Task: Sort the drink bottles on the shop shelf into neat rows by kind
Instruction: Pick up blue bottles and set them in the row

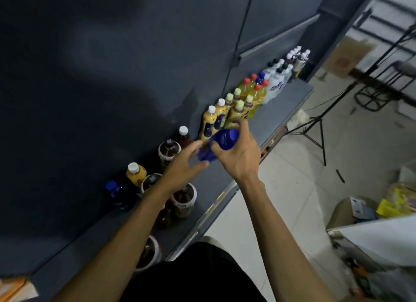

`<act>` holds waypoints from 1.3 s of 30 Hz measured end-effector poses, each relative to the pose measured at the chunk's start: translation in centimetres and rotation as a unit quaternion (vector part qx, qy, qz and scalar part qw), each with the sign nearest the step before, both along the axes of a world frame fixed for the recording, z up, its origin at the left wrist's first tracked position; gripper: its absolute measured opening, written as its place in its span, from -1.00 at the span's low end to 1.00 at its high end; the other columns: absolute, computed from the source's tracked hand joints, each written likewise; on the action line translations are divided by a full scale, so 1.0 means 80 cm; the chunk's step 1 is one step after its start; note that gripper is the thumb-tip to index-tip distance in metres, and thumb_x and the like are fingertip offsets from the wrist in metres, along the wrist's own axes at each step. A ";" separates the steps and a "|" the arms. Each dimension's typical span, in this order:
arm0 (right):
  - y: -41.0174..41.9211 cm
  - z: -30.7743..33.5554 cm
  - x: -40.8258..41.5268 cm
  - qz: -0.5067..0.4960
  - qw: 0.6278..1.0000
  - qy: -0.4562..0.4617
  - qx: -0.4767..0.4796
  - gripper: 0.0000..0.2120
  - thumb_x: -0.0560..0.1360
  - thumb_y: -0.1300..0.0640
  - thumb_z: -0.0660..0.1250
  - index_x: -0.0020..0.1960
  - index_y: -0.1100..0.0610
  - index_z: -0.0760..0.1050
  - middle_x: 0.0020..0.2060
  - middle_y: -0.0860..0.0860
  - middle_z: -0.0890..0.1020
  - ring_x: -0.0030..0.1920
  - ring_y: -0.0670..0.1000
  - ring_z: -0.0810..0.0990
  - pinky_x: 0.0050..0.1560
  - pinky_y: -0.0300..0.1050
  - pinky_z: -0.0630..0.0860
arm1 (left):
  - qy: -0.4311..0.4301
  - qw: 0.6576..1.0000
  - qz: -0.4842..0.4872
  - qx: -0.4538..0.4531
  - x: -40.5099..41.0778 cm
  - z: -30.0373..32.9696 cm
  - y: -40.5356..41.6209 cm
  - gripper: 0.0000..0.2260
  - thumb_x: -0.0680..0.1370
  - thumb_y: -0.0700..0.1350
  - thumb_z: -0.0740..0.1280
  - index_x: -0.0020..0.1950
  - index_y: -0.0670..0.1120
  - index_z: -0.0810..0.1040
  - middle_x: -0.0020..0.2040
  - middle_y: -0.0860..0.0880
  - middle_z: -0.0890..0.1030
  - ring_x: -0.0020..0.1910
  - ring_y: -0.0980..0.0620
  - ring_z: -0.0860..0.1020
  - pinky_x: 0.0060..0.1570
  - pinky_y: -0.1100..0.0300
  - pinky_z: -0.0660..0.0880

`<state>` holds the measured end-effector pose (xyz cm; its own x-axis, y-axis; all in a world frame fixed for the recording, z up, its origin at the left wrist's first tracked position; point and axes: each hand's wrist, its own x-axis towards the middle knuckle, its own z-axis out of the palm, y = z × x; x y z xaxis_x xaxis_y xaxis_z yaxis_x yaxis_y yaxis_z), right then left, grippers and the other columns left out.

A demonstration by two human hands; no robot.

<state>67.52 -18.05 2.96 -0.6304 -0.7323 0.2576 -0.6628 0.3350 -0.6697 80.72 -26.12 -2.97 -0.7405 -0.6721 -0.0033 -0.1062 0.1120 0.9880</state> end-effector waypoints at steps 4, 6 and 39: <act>-0.016 0.022 0.023 0.016 0.995 -0.067 -0.071 -0.51 0.25 -0.09 0.46 0.11 -0.08 0.37 -0.16 -0.17 0.61 -0.17 -0.06 0.60 -0.14 -0.05 0.59 | 0.042 0.998 0.041 -0.015 0.015 0.025 -0.004 -0.47 0.44 -0.25 0.47 0.27 0.18 0.38 0.20 0.18 0.51 0.19 0.30 0.48 0.10 0.36 0.46; -0.027 0.016 0.038 0.053 0.988 -0.121 -0.082 -0.56 0.24 -0.09 0.47 0.08 -0.07 0.46 -0.14 -0.19 0.61 -0.12 -0.12 0.60 -0.11 -0.14 0.59 | 0.034 0.996 0.084 -0.017 0.033 0.030 -0.007 -0.46 0.40 -0.19 0.51 0.25 0.19 0.39 0.16 0.21 0.52 0.13 0.32 0.50 0.02 0.40 0.48; -0.133 -0.249 0.264 0.240 0.868 -0.306 0.309 -0.27 0.46 0.16 0.44 0.49 0.21 0.12 0.33 0.18 0.46 0.30 0.18 0.46 0.31 0.03 0.40 | -0.040 0.802 0.533 0.268 0.270 -0.084 0.085 -0.77 0.58 0.02 0.28 0.18 -0.02 0.39 -0.04 0.03 0.55 -0.10 0.11 0.55 -0.18 0.38 0.46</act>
